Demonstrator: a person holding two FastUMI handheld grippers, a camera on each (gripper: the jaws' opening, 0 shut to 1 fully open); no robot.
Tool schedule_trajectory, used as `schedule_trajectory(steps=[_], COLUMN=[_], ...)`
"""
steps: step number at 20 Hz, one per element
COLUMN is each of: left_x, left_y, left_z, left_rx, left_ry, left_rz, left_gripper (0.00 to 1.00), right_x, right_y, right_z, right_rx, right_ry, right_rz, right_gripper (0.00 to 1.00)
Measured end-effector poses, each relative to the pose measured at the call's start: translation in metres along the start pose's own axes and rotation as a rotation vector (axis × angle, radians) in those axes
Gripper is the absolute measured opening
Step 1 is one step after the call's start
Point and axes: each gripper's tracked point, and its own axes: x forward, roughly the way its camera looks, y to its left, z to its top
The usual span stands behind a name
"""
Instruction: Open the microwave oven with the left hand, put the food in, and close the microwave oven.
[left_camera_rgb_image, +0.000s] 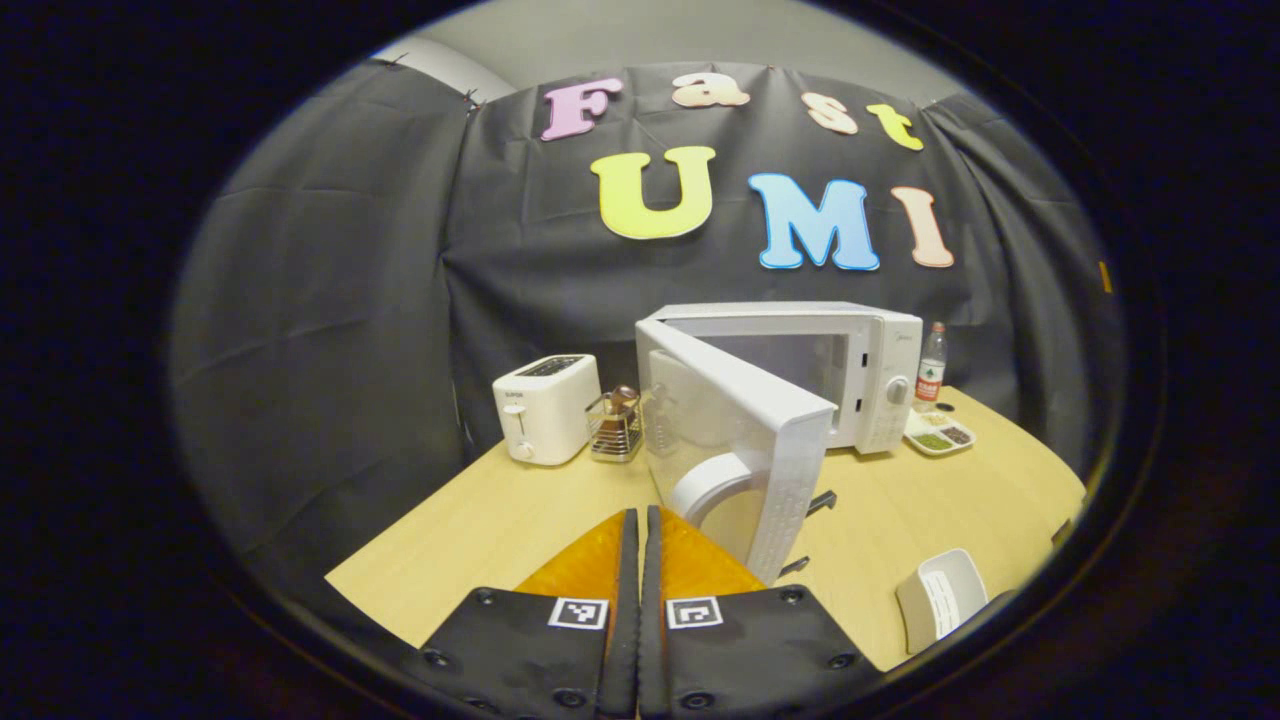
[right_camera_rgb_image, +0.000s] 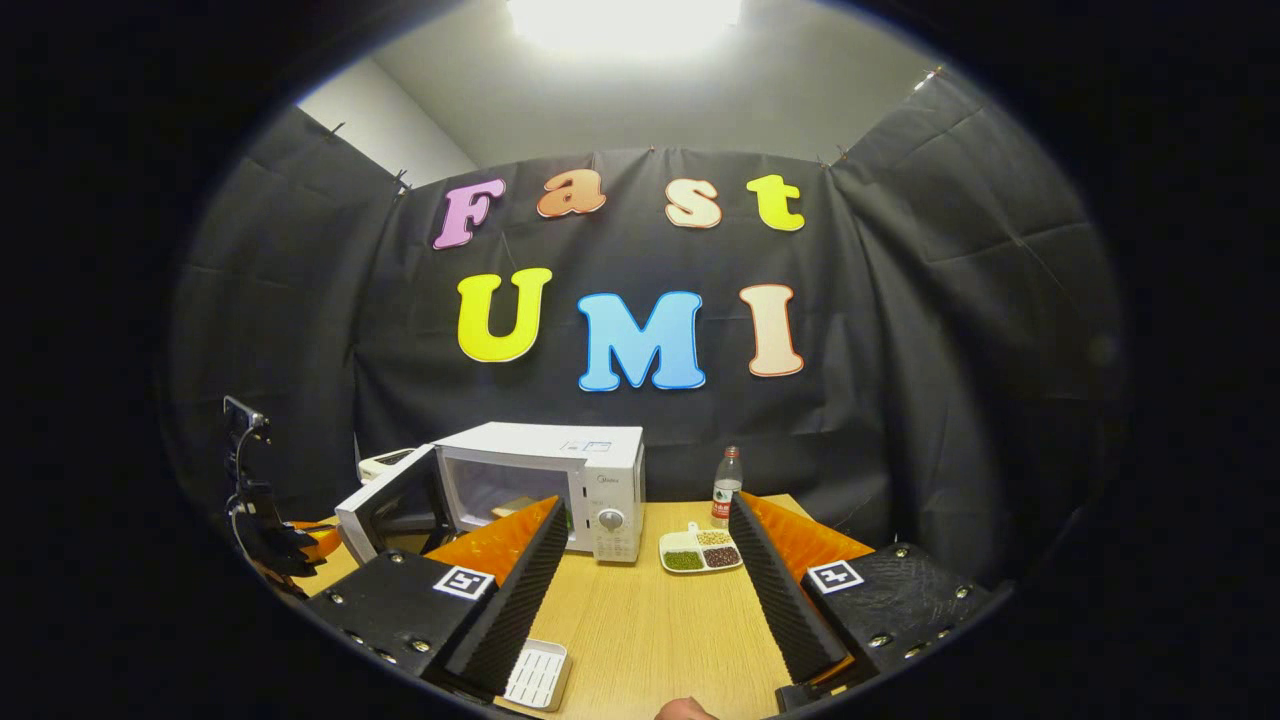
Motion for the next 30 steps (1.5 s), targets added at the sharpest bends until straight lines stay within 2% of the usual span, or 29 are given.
schedule_trajectory(steps=[5,6,12,15,16,19,24,25,26,30], left_x=[0.011,0.014,0.04,0.059,0.064,0.079,0.108,0.114,0.122,0.145], left_y=[-0.042,-0.05,-0.101,-0.117,-0.123,-0.136,-0.151,-0.153,-0.154,-0.165], left_z=[0.012,0.014,0.03,0.04,0.044,0.053,0.064,0.064,0.065,0.076], left_rx=[0.012,0.015,0.025,0.036,0.037,0.038,0.033,0.035,0.036,0.005], left_ry=[-0.013,-0.018,-0.016,-0.022,-0.023,-0.035,-0.042,-0.041,-0.042,-0.048], left_rz=[-0.117,-0.137,-0.289,-0.349,-0.368,-0.422,-0.473,-0.478,-0.477,-0.497], left_gripper=[0.05,0.1,0.07,0.07,0.1,0.07,0.08,0.13,0.09,0.09], right_x=[0.016,0.019,0.039,0.05,0.051,0.053,0.059,0.06,0.061,0.064], right_y=[0.003,0.006,0.008,0.008,0.008,0.006,-0.001,-0.002,-0.004,-0.007], right_z=[0.014,0.02,0.03,0.028,0.03,0.03,0.025,0.024,0.023,0.014], right_rx=[-0.011,-0.009,0.003,0.006,0.005,0.004,0.01,0.01,0.013,0.013], right_ry=[-0.021,-0.035,-0.055,-0.051,-0.051,-0.053,-0.036,-0.036,-0.036,-0.015], right_rz=[-0.012,-0.013,-0.061,-0.088,-0.098,-0.136,-0.202,-0.214,-0.227,-0.264], right_gripper=[0.98,0.98,0.98,0.98,0.98,0.98,0.98,0.98,0.98,0.98])
